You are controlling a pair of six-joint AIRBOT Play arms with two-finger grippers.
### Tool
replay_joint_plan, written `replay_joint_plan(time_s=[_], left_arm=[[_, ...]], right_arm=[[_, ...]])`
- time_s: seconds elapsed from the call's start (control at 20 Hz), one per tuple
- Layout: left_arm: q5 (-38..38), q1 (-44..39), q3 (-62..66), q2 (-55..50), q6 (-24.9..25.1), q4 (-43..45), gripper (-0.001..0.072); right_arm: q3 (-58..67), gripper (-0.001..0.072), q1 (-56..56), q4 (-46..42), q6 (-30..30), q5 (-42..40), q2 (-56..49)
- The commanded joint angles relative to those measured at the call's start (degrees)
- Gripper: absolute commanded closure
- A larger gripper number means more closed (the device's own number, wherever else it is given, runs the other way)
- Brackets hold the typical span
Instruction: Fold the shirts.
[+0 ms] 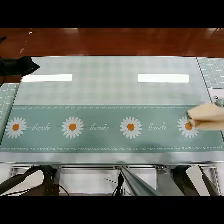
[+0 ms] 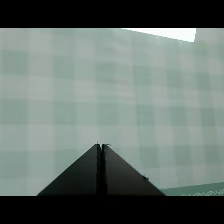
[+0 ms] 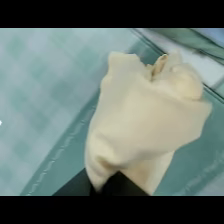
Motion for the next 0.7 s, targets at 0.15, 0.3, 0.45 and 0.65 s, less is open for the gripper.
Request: replay_joint_plan(time_s=[0.15, 0.3, 0.45, 0.65], left_arm=[[5.2, 0.1, 0.0, -4.0, 4.7, 0.0, 0.0681], [8.9, 0.1, 0.0, -4.2, 4.9, 0.0, 0.0681], [10.6, 0.1, 0.1, -4.2, 4.9, 0.0, 0.0681], [12.1, 0.1, 0.1, -4.2, 4.9, 0.0, 0.0681]], right_arm=[[0.7, 0.0682, -12.2, -37.4, -6.2, 17.3, 3.6], [0.7, 0.0682, -12.5, -39.9, -5.3, 16.4, 5.3], [0.7, 0.0682, -12.5, -44.4, -5.3, 17.7, 5.5], [0.7, 0.0681, -12.5, -43.6, -5.2, 18.8, 6.5]])
